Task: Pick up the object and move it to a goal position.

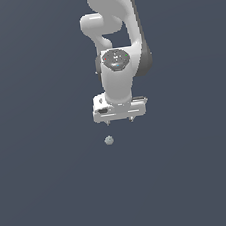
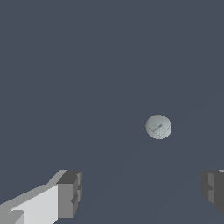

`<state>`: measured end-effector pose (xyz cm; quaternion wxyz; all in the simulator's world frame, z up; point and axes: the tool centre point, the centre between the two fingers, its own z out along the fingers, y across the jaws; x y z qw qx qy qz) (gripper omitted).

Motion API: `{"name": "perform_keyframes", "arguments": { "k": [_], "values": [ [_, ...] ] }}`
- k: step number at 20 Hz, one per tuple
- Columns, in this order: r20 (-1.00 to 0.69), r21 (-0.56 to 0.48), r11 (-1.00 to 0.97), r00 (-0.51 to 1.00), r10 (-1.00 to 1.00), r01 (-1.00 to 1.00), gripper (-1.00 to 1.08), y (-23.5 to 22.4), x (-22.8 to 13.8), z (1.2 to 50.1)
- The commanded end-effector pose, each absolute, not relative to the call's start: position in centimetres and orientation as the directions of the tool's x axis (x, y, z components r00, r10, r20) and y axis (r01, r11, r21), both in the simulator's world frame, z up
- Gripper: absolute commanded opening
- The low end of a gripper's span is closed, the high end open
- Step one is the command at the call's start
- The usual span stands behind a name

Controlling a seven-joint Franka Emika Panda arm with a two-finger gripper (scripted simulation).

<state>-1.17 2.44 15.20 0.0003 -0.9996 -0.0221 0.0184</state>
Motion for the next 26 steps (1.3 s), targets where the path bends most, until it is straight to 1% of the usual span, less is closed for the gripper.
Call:
{"name": "perform_keyframes", "arguments": {
  "k": [1, 10, 14, 20, 26],
  "values": [
    [-0.037, -0.001, -0.999, 0.998, 0.044, 0.044, 1.00, 2.4, -1.2, 15.2],
    [-0.021, -0.002, -1.000, 1.000, -0.009, -0.009, 1.00, 0.5, -0.5, 16.7],
    [-0.021, -0.002, -1.000, 1.000, -0.010, -0.010, 1.00, 0.5, -0.5, 16.7],
    [-0.019, -0.003, -0.998, 0.998, -0.055, -0.055, 1.00, 0.1, -0.3, 15.8],
    [-0.016, -0.004, -0.987, 0.987, -0.158, -0.158, 1.00, -0.7, 0.1, 13.7]
  ]
}}
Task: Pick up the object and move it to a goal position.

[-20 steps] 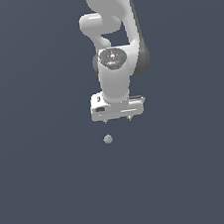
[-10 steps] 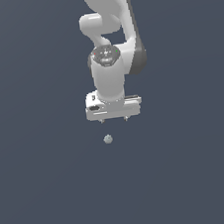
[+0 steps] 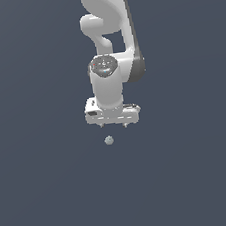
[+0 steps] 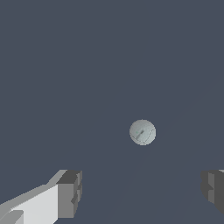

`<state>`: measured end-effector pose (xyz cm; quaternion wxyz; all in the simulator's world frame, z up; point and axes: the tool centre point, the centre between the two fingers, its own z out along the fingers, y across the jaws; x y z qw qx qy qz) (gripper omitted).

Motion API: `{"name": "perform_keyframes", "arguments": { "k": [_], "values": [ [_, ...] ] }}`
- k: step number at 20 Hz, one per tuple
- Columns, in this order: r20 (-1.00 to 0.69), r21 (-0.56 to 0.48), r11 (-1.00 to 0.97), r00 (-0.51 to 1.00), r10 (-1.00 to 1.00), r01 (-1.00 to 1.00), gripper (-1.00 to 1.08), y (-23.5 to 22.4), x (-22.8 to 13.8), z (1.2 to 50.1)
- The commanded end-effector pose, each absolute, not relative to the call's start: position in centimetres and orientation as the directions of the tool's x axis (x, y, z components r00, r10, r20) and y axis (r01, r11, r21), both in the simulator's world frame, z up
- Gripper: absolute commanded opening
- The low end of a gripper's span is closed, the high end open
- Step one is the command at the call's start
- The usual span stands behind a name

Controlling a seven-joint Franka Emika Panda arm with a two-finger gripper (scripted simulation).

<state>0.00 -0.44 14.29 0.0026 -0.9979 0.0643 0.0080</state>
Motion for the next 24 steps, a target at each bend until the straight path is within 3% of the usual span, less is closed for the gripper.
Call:
{"name": "perform_keyframes", "arguments": {
  "k": [1, 12, 24],
  "values": [
    [-0.015, -0.004, -0.984, 0.983, -0.180, -0.180, 1.00, -0.9, 0.2, 13.2],
    [-0.003, -0.001, -0.910, 0.910, -0.414, -0.414, 1.00, -3.1, 0.6, 8.2],
    [-0.001, 0.000, -0.888, 0.888, -0.459, -0.459, 1.00, -3.6, 0.6, 6.8]
  ]
}}
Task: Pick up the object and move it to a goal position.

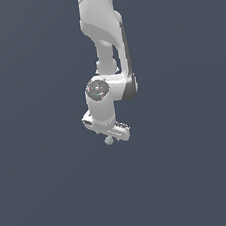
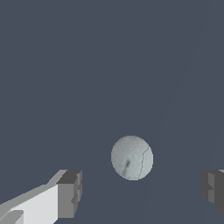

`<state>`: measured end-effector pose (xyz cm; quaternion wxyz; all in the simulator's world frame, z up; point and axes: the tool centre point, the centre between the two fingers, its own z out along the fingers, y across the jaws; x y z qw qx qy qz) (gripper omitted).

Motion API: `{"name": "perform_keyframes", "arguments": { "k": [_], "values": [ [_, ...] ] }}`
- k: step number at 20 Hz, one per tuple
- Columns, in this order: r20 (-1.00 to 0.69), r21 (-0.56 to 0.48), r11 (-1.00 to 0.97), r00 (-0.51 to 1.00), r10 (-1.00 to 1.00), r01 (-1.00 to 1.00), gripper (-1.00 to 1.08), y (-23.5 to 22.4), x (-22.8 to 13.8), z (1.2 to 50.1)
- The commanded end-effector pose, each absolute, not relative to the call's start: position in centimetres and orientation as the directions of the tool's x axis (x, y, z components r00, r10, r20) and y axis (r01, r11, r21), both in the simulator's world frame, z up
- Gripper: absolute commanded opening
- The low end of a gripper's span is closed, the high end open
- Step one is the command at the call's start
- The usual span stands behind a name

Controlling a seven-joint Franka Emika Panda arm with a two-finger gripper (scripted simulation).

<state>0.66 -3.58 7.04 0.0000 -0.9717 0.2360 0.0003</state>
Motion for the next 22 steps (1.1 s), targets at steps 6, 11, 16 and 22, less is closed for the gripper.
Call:
{"name": "perform_keyframes", "arguments": {
  "k": [6, 11, 16, 22],
  "values": [
    [0.000, 0.000, -0.887, 0.887, -0.461, -0.461, 1.00, -3.6, 0.6, 4.2],
    [0.000, 0.000, -0.886, 0.886, -0.463, -0.463, 1.00, -3.6, 0.6, 2.3],
    [0.000, 0.000, -0.886, 0.886, -0.463, -0.463, -1.00, -3.6, 0.7, 2.1],
    [0.000, 0.000, -0.886, 0.886, -0.463, -0.463, -1.00, -3.6, 0.7, 2.1]
  ]
}}
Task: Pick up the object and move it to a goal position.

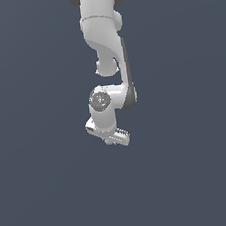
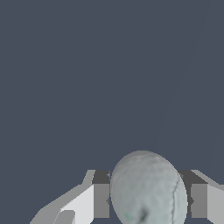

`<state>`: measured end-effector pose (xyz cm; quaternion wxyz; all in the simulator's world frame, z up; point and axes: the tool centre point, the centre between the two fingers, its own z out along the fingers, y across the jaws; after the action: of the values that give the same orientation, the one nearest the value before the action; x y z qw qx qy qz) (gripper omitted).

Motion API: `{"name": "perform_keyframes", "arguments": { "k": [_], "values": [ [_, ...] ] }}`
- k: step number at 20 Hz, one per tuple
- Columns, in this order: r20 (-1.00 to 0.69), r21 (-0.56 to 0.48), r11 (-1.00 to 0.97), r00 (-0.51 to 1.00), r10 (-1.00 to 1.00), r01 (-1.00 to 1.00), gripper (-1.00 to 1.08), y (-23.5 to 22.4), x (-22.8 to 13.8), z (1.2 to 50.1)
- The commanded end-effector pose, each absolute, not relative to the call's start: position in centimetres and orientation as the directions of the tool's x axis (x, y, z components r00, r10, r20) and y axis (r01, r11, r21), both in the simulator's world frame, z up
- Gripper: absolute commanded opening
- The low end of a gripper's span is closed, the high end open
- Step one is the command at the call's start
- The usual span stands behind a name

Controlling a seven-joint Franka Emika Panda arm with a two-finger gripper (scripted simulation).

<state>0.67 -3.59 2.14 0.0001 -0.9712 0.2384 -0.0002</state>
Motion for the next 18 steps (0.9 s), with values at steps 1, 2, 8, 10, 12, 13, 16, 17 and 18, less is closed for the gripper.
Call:
{"name": "perform_keyframes", "arguments": {
  "k": [1, 2, 8, 10, 12, 13, 16, 17, 18],
  "values": [
    [0.000, 0.000, -0.886, 0.886, -0.463, -0.463, -1.00, -3.6, 0.7, 2.1],
    [0.000, 0.000, -0.886, 0.886, -0.463, -0.463, -1.00, -3.6, 0.7, 2.1],
    [0.000, 0.000, -0.886, 0.886, -0.463, -0.463, -1.00, -4.0, 0.2, 2.2],
    [0.000, 0.000, -0.886, 0.886, -0.463, -0.463, -1.00, -4.4, -0.2, 2.2],
    [0.000, 0.000, -0.886, 0.886, -0.463, -0.463, -1.00, -5.0, -0.7, 2.3],
    [0.000, 0.000, -0.886, 0.886, -0.463, -0.463, -1.00, -5.4, -1.1, 2.3],
    [0.000, 0.000, -0.886, 0.886, -0.463, -0.463, -1.00, -6.6, -2.3, 2.4],
    [0.000, 0.000, -0.886, 0.886, -0.463, -0.463, -1.00, -7.2, -2.8, 2.5],
    [0.000, 0.000, -0.886, 0.886, -0.463, -0.463, -1.00, -7.8, -3.4, 2.5]
  ]
}}
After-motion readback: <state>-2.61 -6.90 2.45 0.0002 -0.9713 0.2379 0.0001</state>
